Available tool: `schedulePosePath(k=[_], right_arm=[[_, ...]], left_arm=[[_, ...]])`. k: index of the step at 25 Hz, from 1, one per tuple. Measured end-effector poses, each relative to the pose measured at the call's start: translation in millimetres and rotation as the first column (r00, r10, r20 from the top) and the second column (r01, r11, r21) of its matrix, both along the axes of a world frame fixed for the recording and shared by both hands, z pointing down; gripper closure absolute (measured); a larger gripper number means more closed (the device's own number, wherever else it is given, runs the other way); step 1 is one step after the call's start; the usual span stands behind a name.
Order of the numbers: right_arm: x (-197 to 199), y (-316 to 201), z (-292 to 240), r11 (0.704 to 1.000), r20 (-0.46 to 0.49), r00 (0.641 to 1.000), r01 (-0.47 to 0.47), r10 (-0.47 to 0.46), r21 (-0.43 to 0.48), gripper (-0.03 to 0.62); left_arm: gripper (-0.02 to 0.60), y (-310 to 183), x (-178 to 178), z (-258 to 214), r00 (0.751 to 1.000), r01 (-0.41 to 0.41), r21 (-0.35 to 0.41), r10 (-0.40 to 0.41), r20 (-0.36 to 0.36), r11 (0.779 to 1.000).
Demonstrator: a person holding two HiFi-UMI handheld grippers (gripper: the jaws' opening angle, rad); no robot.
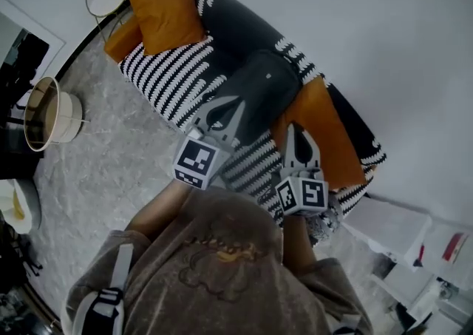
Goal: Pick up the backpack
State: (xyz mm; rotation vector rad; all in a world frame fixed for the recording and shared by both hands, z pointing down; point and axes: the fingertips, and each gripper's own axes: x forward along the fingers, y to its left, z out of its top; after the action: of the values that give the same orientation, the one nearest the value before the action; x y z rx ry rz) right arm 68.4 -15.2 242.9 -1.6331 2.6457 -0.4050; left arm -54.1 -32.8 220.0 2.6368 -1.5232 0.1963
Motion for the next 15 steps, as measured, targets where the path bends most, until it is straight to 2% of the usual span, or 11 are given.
schedulePosePath(k=[4,11,12,13,14,15], right_arm=[[-2.5,-17.4,0.7,0.999,0.006,0.999,-0.052,0.052,-0.004,0.588],[-9.0,-49.4,3.1,0.995,-0.003,0.995,-0.096,0.096,-0.007,0.588],[-9.7,-53.3,4.6,0.995,-0.002,0.995,-0.102,0.102,-0.008,0.586],[-10.3,-57.4,6.1,0.994,0.003,0.994,-0.108,0.108,-0.012,0.545],[-10.5,-61.7,7.8,0.993,0.01,0.993,-0.117,0.117,-0.019,0.434],[-9.9,-66.1,9.7,0.991,0.015,0.992,-0.128,0.128,-0.028,0.36]], left_arm=[[0.58,-24.6,-0.3,1.2,0.999,-0.05,-0.006,0.05,0.004,0.999],[0.578,-62.7,-8.6,5.7,0.997,-0.075,-0.009,0.075,0.002,0.997],[0.547,-67.1,-9.5,7.2,0.997,-0.076,-0.013,0.076,-0.001,0.997],[0.486,-71.6,-10.2,8.8,0.997,-0.077,-0.018,0.077,-0.009,0.997],[0.411,-76.5,-10.9,10.5,0.997,-0.077,-0.025,0.076,-0.02,0.997],[0.334,-81.8,-11.6,12.7,0.997,-0.074,-0.033,0.073,-0.03,0.997]])
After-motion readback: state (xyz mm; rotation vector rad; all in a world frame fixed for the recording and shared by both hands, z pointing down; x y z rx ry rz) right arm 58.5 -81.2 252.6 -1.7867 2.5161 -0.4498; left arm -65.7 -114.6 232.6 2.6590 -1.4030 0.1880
